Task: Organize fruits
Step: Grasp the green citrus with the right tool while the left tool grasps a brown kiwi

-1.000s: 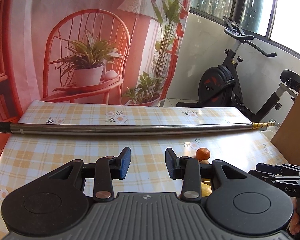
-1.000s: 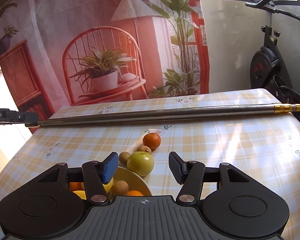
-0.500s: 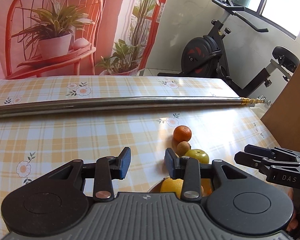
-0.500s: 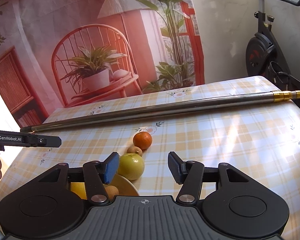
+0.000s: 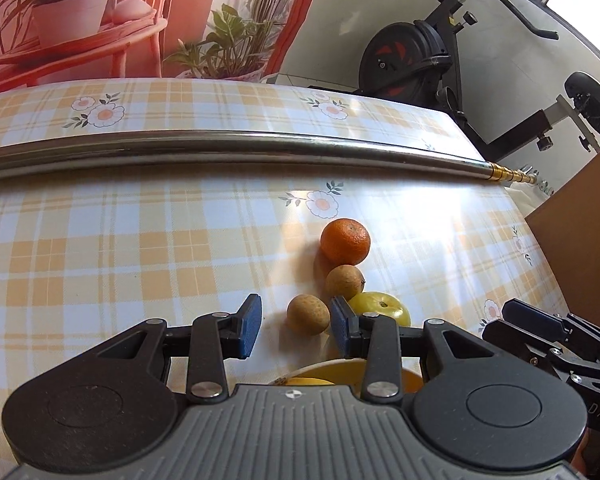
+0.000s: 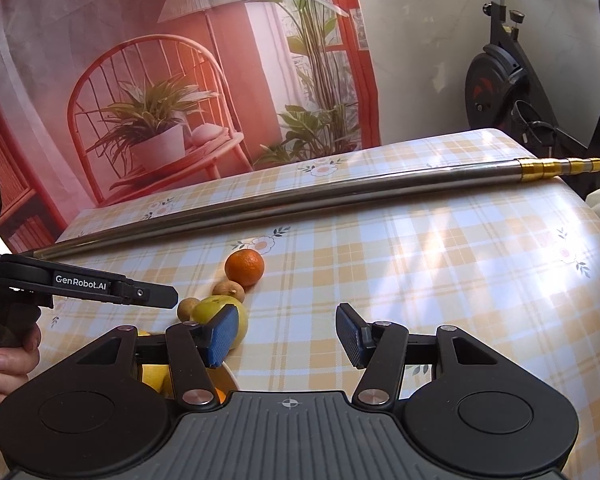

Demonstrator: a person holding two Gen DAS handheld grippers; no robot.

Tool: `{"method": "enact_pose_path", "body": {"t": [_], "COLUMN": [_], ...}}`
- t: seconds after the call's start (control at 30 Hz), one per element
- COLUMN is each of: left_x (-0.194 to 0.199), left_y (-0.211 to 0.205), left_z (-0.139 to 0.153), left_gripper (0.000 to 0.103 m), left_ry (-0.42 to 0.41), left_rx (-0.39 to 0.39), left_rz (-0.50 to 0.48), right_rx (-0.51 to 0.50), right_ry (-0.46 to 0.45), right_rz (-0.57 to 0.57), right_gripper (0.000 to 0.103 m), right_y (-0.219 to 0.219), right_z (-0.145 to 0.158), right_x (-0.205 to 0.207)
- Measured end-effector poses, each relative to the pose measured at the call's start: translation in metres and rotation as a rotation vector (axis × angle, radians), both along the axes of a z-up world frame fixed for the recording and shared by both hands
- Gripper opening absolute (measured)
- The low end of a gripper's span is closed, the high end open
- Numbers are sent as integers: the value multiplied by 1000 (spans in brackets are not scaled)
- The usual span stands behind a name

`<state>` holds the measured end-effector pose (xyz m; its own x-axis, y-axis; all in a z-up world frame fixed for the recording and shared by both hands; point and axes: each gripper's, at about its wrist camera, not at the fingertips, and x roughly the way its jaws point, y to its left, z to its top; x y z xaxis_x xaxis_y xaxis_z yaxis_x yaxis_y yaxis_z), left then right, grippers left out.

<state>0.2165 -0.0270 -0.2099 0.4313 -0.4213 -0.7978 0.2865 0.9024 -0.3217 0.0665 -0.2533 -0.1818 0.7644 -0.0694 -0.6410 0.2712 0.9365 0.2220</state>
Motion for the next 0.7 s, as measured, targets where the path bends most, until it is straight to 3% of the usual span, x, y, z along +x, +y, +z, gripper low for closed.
{"method": "enact_pose_path", "body": {"t": [0.27,0.53,0.6,0.7], "left_x": [12,16,17,15], "left_y": [-1,-11,-15,-14], "left_z": [-13,-19,-19,-20], "left_gripper": [40,40,38,27], "left_ry": [64,72,63,60], "left_rx": [-37,-49,-37,-39], "left_rz": [28,30,25,17], "right_rx": [33,46,49,49], "right_ry": [-17,-6,-4,-3], "right_rz": [-3,-6,-5,-7], "right_gripper": [52,52,52,52], "right_y": [-3,-5,-5,-4], "right_z": [-5,-10,-11,-12], "right_x": [-1,-1,0,1]}}
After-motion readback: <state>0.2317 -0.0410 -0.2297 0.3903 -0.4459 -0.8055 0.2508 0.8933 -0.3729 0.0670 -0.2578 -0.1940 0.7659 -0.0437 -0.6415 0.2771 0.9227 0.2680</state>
